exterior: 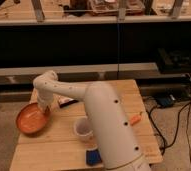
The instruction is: Pick up the ceramic bowl
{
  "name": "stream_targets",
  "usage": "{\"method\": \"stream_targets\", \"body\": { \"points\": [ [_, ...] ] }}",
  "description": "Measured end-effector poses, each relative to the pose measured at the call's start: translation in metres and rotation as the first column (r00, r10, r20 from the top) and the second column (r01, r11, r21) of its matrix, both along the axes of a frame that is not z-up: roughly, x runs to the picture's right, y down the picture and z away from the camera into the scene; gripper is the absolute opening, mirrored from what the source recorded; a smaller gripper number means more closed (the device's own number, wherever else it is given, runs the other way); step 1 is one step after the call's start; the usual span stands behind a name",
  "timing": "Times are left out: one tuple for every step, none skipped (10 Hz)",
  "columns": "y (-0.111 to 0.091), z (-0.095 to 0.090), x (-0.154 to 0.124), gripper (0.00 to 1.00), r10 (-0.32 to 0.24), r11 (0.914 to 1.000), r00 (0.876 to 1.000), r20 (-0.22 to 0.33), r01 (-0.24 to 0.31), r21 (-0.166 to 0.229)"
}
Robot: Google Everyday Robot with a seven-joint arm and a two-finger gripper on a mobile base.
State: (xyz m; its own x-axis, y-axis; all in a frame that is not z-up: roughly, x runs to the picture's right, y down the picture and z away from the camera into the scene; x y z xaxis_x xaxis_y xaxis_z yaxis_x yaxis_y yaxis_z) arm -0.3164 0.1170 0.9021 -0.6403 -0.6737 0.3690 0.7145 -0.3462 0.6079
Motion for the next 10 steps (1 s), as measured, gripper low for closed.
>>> {"method": "stream_targets", "body": {
  "points": [
    [-0.003, -0.003, 0.001, 0.14, 0.000, 1.0000, 1.000, 0.002, 0.000, 0.004],
    [-0.007, -0.005, 0.002, 0.14, -0.001, 1.0000, 1.000, 0.002, 0.001, 0.010],
    [-0.011, -0.008, 0.003, 0.14, -0.002, 0.9999, 1.000, 0.004, 0.002, 0.014],
    [-0.012, -0.010, 0.005, 0.14, -0.006, 0.9999, 1.000, 0.004, 0.006, 0.016],
    [-0.015, -0.013, 0.006, 0.14, -0.006, 0.9998, 1.000, 0.005, 0.006, 0.020],
    [-0.019, -0.017, 0.009, 0.14, -0.007, 0.9997, 1.000, 0.006, 0.007, 0.025],
    [-0.020, -0.018, 0.010, 0.14, -0.008, 0.9996, 1.000, 0.006, 0.008, 0.026],
    [-0.023, -0.021, 0.010, 0.14, -0.010, 0.9995, 1.000, 0.008, 0.009, 0.029],
    [-0.025, -0.024, 0.011, 0.14, -0.013, 0.9995, 1.000, 0.008, 0.013, 0.030],
    [-0.028, -0.027, 0.013, 0.14, -0.016, 0.9994, 1.000, 0.008, 0.015, 0.032]
  ]
}}
